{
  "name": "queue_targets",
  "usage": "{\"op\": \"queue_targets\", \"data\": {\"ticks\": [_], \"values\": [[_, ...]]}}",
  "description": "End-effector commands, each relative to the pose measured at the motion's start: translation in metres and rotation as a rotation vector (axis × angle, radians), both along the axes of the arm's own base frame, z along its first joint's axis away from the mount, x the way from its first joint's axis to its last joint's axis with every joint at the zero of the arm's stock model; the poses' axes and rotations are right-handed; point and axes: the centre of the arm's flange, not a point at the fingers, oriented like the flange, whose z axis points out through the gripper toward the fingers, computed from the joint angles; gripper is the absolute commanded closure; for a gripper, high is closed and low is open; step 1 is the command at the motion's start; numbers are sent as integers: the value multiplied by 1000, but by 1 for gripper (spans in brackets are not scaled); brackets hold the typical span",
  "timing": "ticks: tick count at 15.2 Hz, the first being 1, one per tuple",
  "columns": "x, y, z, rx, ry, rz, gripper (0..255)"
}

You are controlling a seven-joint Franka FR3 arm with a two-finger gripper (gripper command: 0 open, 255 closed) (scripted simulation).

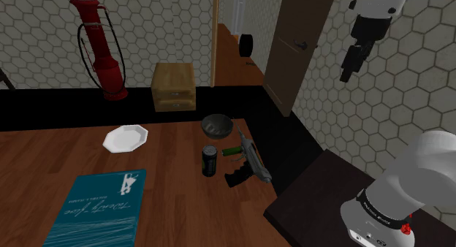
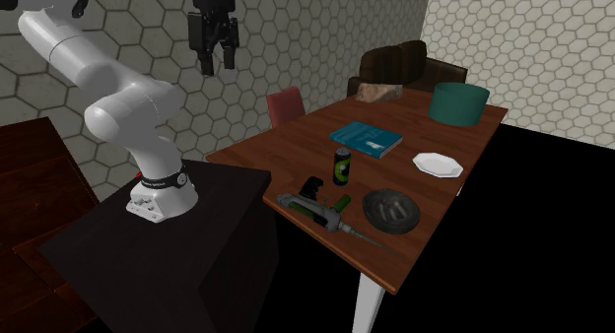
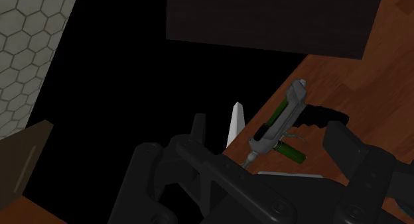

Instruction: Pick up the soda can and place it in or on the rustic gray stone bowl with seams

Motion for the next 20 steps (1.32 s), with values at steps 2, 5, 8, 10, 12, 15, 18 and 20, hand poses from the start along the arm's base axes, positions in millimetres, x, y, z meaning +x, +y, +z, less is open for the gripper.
{"op": "queue_targets", "data": {"ticks": [2,5,8,10,12,15,18,20], "values": [[6,7,-9,2,-2,2,0],[25,29,-35,9,-6,9,0],[44,50,-61,15,-11,16,0],[56,65,-78,19,-14,21,0],[69,80,-95,23,-17,26,0],[87,102,-120,30,-21,33,0],[106,125,-145,36,-26,40,0],[118,140,-162,40,-29,44,0]]}}
